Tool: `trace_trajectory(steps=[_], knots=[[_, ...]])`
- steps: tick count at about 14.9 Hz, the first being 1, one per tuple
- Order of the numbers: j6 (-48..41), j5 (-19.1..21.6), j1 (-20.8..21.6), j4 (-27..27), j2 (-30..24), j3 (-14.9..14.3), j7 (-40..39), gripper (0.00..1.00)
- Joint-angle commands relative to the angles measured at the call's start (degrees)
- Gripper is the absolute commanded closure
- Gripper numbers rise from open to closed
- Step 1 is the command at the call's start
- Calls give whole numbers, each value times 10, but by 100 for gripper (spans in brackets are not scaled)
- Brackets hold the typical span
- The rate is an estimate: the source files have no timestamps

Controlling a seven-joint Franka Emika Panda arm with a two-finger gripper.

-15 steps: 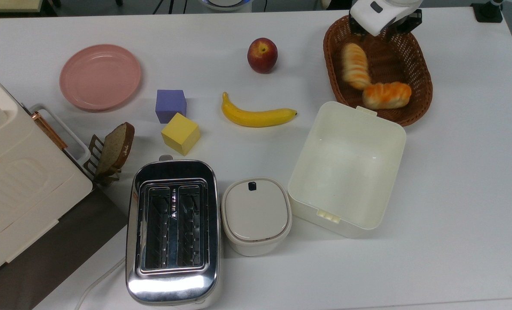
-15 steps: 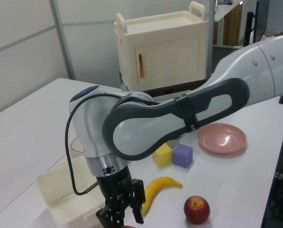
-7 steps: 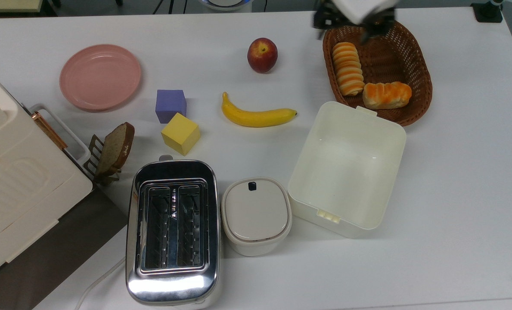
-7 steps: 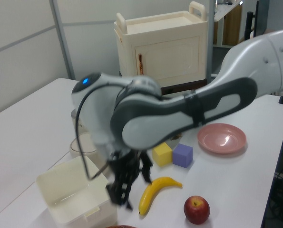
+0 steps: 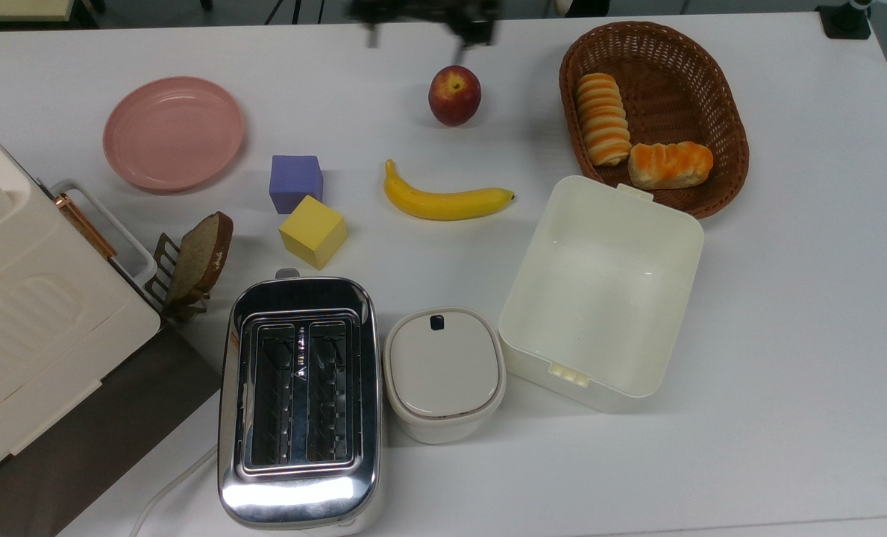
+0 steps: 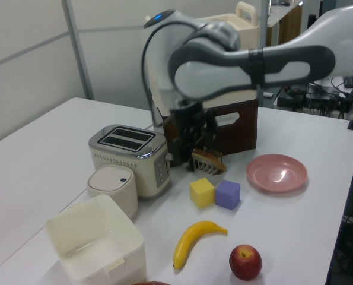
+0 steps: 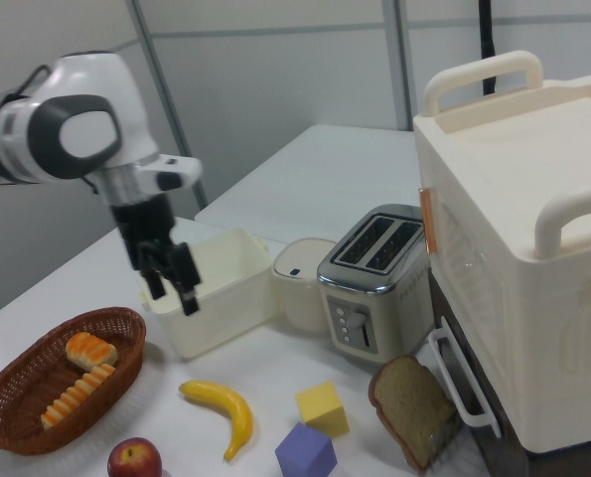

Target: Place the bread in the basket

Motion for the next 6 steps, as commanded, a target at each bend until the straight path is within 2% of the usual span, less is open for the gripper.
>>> trace_trajectory(steps=[1,3,6], knots=[[-5,10,-3,-2,-7,-46,-41,0],[-5,32,-3,17,-2,-64,-43,0],[-5,76,1,21,-6,-107,-45,0]])
